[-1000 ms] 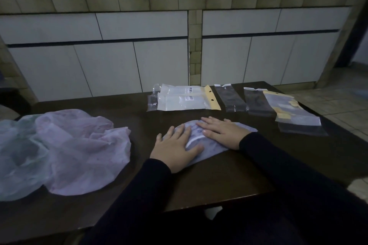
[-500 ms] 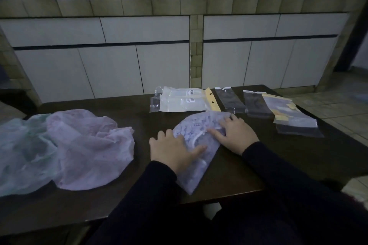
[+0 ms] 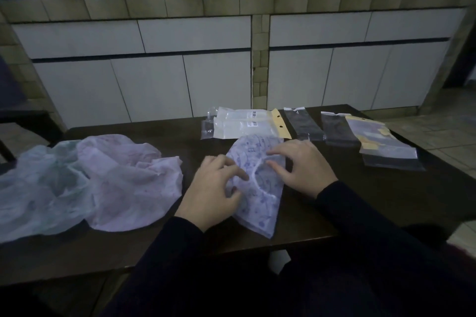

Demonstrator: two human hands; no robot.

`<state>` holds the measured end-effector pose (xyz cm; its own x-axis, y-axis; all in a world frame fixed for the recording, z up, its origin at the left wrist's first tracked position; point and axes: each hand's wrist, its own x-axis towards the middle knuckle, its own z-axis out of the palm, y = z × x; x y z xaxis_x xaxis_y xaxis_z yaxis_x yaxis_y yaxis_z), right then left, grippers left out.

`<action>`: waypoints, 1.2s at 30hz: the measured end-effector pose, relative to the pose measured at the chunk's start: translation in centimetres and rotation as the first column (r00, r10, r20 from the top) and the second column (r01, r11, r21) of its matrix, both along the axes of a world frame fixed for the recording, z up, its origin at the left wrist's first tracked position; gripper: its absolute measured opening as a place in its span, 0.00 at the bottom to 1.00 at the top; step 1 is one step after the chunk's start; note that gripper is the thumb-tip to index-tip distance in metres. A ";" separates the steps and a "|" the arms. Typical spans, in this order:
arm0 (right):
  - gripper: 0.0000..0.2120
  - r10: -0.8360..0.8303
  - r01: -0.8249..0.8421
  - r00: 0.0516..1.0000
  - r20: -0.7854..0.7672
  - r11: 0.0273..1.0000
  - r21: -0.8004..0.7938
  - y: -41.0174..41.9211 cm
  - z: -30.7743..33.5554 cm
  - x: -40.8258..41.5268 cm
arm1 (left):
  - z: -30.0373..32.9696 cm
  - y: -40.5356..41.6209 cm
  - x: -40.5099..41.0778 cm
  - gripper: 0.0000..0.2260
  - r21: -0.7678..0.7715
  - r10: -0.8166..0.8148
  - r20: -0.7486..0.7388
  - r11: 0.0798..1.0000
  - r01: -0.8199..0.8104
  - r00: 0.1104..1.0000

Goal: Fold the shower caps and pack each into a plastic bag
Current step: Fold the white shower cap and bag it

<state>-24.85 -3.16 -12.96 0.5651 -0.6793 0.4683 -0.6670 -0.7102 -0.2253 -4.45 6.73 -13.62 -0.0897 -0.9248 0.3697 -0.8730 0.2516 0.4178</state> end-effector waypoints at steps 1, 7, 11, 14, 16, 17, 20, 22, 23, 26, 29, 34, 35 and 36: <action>0.14 0.110 -0.112 0.992 0.066 0.993 0.031 1.5 0.2 -0.4 | 0.1 0.1 0.3 0.11 0.083 -0.082 -0.046 0.993 0.085 0.996; 0.17 0.383 -0.374 0.924 0.013 0.891 0.258 6.7 -0.7 -2.2 | -1.4 0.2 0.5 0.09 0.212 -0.153 -0.097 0.962 0.171 0.983; 0.16 0.334 -0.320 0.943 -0.001 0.903 0.286 6.1 -0.5 -2.9 | -1.2 0.5 -0.7 0.09 0.178 -0.111 -0.072 0.976 0.122 0.991; 0.12 0.344 -0.331 0.939 0.011 0.895 0.299 6.0 -0.7 -3.3 | -0.9 1.3 -1.3 0.05 0.190 -0.091 -0.075 0.976 0.104 0.993; 0.08 0.334 -0.333 0.941 0.046 0.899 0.284 6.0 -1.0 -3.3 | -0.6 1.7 -1.4 0.04 0.203 -0.119 -0.077 0.970 0.132 0.990; 0.06 0.325 -0.332 0.943 0.074 0.903 0.272 5.9 -1.1 -3.3 | -0.5 1.8 -1.4 0.09 0.211 -0.154 -0.084 0.963 0.168 0.985; 0.03 0.268 -0.313 0.944 0.193 0.914 0.260 5.7 -1.6 -3.6 | -0.3 2.2 -1.3 0.16 0.191 -0.249 -0.093 0.946 0.263 0.964; 0.03 0.208 -0.281 0.946 0.249 0.908 0.309 5.6 -1.5 -3.7 | -0.6 2.1 -1.3 0.15 0.121 -0.246 -0.022 0.962 0.246 0.969; 0.03 0.192 -0.273 0.946 0.260 0.905 0.325 5.6 -1.4 -3.7 | -0.8 2.0 -1.4 0.13 0.078 -0.237 0.022 0.969 0.235 0.971; 0.09 0.250 -0.289 0.954 0.163 0.912 0.292 5.7 -1.3 -3.8 | -1.4 1.5 -1.7 0.03 -0.021 -0.231 0.076 0.972 0.234 0.970; 0.15 0.223 -0.233 0.972 0.069 0.926 0.297 5.5 -1.5 -3.7 | -1.6 1.4 -1.8 0.02 0.002 -0.220 0.052 0.976 0.220 0.974; 0.11 0.100 -0.134 0.988 0.119 0.937 0.323 4.8 -1.5 -3.2 | -1.0 1.8 -1.9 0.06 0.026 -0.191 -0.012 0.981 0.191 0.981; 0.11 0.068 -0.106 0.990 0.122 0.933 0.343 4.8 -1.4 -3.1 | -0.9 1.9 -1.9 0.09 0.019 -0.170 -0.006 0.985 0.170 0.985; 0.13 0.039 -0.086 0.990 0.135 0.926 0.367 4.9 -1.4 -2.9 | -0.8 1.8 -1.8 0.11 0.026 -0.147 -0.014 0.989 0.148 0.989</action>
<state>-27.73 1.74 -14.33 0.5663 -0.7827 0.2583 -0.5740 -0.5994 -0.5578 -6.28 8.50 -14.42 -0.2215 -0.9113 0.3470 -0.8221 0.3659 0.4361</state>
